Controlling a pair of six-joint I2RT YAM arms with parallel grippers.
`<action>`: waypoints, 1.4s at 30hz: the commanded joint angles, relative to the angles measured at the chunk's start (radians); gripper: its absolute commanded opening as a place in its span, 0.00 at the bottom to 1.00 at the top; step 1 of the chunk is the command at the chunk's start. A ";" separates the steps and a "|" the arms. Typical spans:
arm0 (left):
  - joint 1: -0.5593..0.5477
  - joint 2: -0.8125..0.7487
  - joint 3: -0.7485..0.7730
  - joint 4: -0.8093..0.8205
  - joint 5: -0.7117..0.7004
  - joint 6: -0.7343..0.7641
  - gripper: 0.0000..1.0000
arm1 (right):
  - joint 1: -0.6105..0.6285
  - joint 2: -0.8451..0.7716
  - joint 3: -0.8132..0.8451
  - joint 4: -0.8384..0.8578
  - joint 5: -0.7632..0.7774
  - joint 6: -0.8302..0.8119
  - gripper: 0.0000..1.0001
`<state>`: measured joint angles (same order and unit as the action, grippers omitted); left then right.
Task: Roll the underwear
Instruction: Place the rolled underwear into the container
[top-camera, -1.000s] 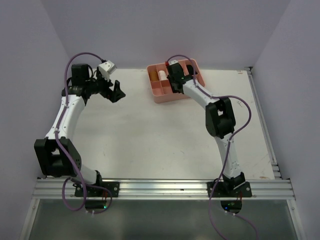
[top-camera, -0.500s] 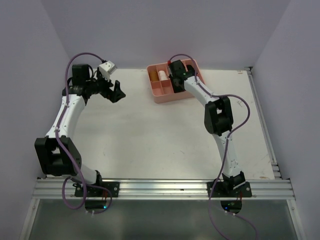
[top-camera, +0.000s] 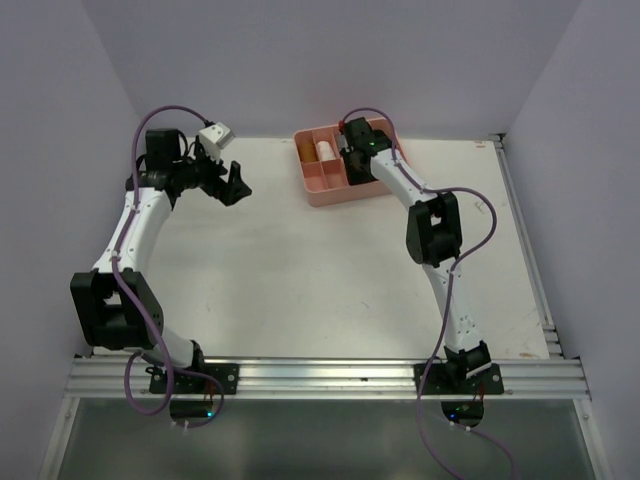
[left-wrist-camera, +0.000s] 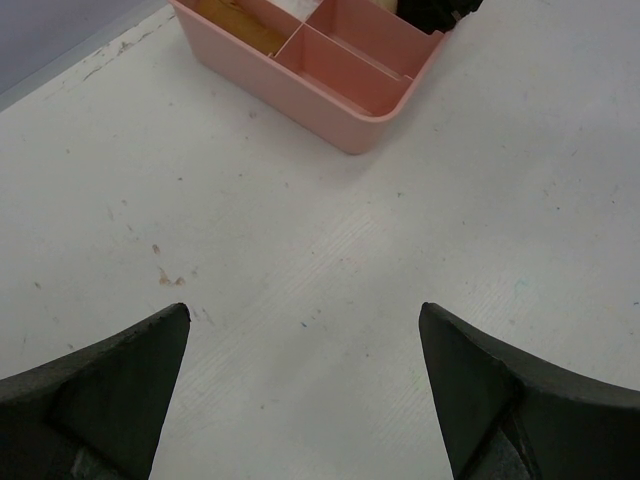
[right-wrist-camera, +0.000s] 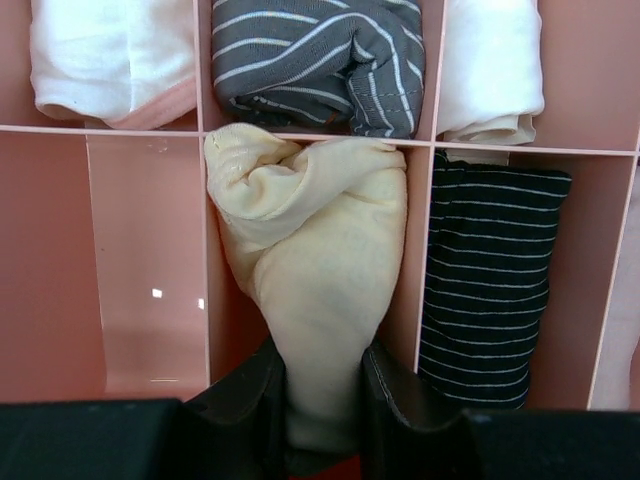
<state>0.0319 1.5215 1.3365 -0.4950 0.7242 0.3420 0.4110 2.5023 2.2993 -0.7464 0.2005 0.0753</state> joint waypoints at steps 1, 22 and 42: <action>0.002 0.005 -0.005 0.003 0.018 -0.011 1.00 | -0.009 0.072 0.008 -0.131 -0.012 -0.002 0.00; 0.003 0.017 0.006 0.007 0.037 -0.023 1.00 | -0.014 -0.037 -0.029 -0.100 0.020 -0.006 0.52; 0.002 0.000 0.012 0.061 -0.003 -0.046 1.00 | -0.011 -0.246 0.029 -0.035 0.083 0.008 0.79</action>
<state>0.0319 1.5387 1.3323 -0.4824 0.7319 0.3244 0.4065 2.3959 2.3001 -0.7746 0.2497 0.0891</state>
